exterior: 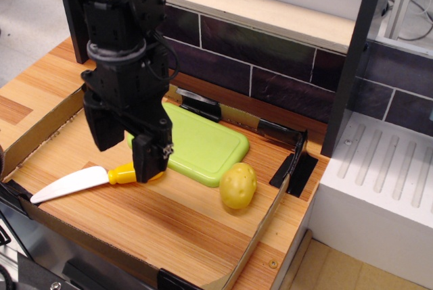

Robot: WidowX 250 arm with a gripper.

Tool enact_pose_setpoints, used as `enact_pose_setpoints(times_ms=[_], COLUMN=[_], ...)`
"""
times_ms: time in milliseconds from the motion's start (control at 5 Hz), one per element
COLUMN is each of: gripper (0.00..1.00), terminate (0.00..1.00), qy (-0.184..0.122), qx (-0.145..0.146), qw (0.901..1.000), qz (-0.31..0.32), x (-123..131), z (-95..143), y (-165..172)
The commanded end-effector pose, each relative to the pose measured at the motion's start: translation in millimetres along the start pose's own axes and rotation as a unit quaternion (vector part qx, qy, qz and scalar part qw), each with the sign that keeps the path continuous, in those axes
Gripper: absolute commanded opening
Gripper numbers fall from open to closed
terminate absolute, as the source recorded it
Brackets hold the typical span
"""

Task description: Put knife on cutting board

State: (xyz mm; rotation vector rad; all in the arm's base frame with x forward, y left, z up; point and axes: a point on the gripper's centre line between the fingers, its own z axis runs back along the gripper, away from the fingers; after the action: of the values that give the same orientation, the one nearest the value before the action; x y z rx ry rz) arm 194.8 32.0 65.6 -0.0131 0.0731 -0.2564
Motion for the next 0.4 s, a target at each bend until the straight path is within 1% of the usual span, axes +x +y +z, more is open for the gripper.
enact_pose_setpoints(times_ms=[0,200], gripper=[1.00,1.00], terminate=[0.00,0.00], qy=[-0.012,-0.031], qx=[-0.004,-0.005], qw=[0.9984,0.9961], qz=[-0.056,-0.083], x=[12.7,10.5], z=[-9.1,-25.2], y=[31.7,33.6])
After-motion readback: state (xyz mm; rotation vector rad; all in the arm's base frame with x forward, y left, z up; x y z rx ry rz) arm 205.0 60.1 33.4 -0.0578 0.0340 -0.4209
